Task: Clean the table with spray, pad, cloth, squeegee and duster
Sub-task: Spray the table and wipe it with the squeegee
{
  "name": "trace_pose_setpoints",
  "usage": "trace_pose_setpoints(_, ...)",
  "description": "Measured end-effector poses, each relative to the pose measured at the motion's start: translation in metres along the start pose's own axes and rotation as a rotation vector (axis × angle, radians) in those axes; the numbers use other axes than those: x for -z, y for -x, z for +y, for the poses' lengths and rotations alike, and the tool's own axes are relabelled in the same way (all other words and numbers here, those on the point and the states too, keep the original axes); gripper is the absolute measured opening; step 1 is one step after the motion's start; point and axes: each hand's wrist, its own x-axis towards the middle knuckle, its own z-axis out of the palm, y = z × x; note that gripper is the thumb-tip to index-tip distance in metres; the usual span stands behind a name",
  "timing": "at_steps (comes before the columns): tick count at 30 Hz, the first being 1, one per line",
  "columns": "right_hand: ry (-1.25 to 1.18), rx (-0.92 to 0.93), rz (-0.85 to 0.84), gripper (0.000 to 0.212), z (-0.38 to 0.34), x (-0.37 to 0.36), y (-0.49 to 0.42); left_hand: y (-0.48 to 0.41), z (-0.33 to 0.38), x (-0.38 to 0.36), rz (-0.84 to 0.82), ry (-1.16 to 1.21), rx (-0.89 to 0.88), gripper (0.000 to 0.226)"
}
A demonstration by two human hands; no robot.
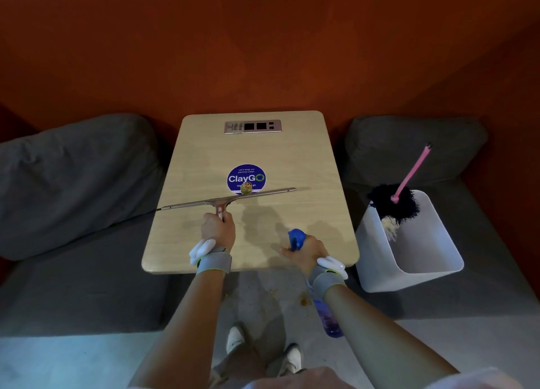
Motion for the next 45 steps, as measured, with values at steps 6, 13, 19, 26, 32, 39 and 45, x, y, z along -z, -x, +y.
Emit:
trace_pose_setpoints(6, 0.059, 0.083, -0.102, 0.037, -0.051, -0.044, 0.002, -0.028, -0.024, 0.034, 0.048, 0.045, 0.043, 0.041)
trace_pose_setpoints(13, 0.018, 0.001, -0.071, 0.049, -0.102, -0.102, 0.008, -0.058, -0.057, 0.078, 0.045, 0.026, 0.096, 0.041)
trace_pose_setpoints(19, -0.055, -0.070, -0.107, 0.040, -0.131, -0.144, 0.008, -0.089, -0.082, 0.103, -0.001, 0.039, 0.111, 0.044)
trace_pose_setpoints(26, -0.074, -0.145, -0.077, 0.047, -0.143, -0.173, 0.004, -0.119, -0.097, 0.117, -0.072, 0.048, 0.088, 0.044)
trace_pose_setpoints(32, -0.107, -0.188, -0.028, 0.053, -0.148, -0.186, 0.003, -0.134, -0.099, 0.116, -0.112, 0.034, 0.058, 0.042)
trace_pose_setpoints(39, -0.218, -0.168, -0.020, 0.041, -0.168, -0.141, -0.018, -0.130, -0.084, 0.102, -0.184, 0.033, -0.058, 0.026)
trace_pose_setpoints(45, 0.002, -0.079, 0.069, 0.048, -0.212, -0.073, -0.065, -0.135, -0.061, 0.081, -0.234, 0.013, -0.127, 0.027)
